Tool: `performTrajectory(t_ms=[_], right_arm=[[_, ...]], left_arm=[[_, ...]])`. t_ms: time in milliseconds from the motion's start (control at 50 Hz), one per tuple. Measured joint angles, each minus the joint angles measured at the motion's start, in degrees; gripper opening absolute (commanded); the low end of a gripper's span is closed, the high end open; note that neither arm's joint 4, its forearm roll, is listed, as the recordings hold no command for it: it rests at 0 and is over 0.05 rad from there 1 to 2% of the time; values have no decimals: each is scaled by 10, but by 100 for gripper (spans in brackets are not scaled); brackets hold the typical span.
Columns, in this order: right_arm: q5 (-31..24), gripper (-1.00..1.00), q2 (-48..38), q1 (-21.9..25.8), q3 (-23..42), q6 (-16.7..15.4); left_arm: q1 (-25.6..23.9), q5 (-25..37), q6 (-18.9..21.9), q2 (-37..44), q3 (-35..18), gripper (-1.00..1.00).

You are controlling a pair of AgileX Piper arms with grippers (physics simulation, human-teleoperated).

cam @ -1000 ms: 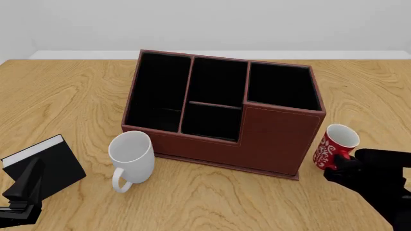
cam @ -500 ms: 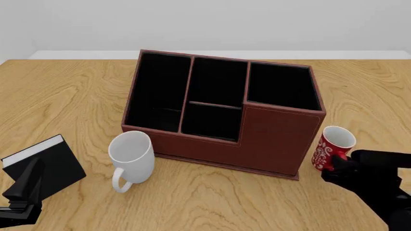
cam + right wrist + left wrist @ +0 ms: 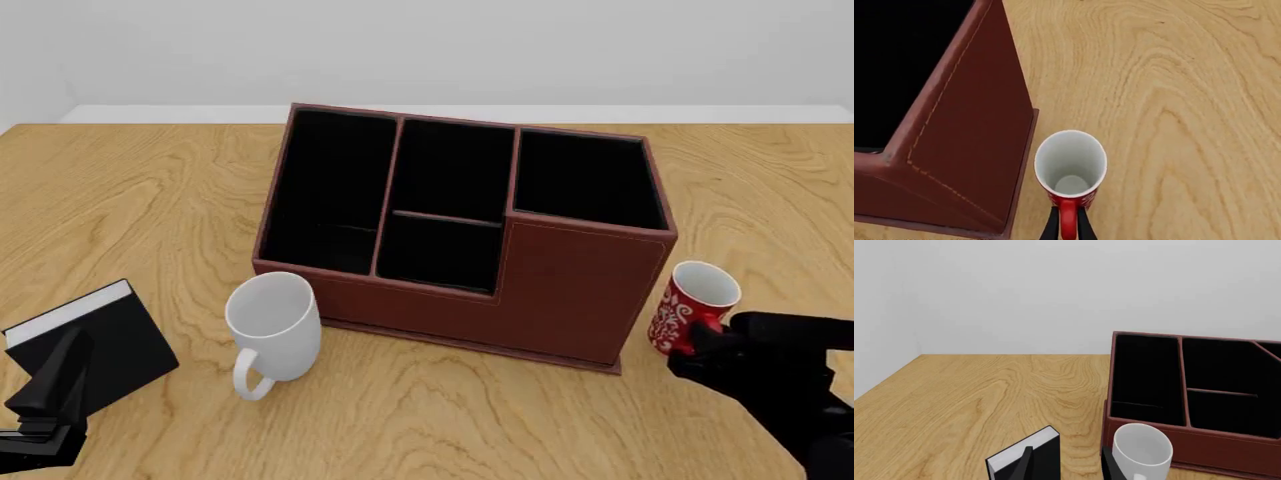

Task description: Pick up the red mug and place it to the right of the caddy.

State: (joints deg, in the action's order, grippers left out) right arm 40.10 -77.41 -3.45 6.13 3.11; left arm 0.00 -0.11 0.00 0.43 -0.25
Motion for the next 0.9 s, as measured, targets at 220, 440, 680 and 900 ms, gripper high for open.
performTrajectory(t_ms=[220,440,680,900], right_arm=[[-5,100,0,0,-7,9],[-11,100,8,0,-11,14],[-30,100,37,-1,-21,15],[-97,100,130,2,-37,12]], left_arm=[[0,0,0,0,0,100],[0,0,0,0,0,100],[0,0,0,0,0,100],[0,0,0,0,0,100]])
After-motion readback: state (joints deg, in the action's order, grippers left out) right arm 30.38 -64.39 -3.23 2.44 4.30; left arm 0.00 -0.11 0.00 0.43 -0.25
